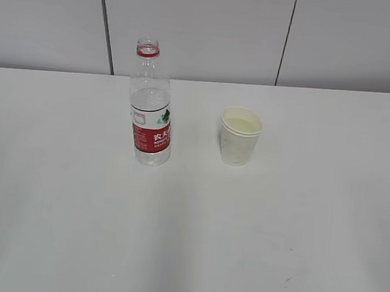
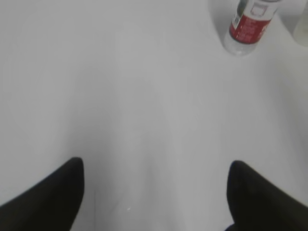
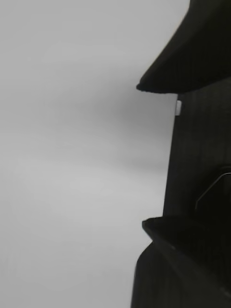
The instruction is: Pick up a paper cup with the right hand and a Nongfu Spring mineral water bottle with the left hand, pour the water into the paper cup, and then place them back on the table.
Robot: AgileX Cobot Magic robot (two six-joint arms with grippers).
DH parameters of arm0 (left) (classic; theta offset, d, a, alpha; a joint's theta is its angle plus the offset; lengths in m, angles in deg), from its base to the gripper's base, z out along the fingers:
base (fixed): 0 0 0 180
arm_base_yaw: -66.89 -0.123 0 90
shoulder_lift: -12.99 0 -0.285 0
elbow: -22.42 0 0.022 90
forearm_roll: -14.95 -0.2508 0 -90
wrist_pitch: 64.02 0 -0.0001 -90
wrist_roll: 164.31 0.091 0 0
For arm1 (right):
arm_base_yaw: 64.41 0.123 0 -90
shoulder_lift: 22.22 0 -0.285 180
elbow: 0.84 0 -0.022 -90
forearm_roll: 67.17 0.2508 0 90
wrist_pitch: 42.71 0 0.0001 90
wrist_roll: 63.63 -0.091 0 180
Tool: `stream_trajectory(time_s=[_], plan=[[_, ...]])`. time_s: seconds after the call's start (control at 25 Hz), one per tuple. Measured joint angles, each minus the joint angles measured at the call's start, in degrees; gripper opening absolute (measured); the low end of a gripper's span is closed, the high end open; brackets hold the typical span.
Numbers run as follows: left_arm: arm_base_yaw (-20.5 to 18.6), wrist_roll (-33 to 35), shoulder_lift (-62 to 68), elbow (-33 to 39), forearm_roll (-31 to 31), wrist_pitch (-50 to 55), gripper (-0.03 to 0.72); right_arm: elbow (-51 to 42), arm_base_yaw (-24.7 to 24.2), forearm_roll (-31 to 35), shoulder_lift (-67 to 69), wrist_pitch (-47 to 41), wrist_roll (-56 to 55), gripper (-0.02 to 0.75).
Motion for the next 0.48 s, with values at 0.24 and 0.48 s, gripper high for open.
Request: stream_trajectory(time_s=[0.24,0.48], plan=[[0.00,0.00,-9.95,0.00,0.06,-0.13,0.554,0.00,0.00,0.00,-11.65,0.00,0.00,0.588],[0.00,0.00,-15.61,0.00,0.23,0.44,0.554,0.00,0.00,0.09,-16.83,-0.22,0.00,0.588]])
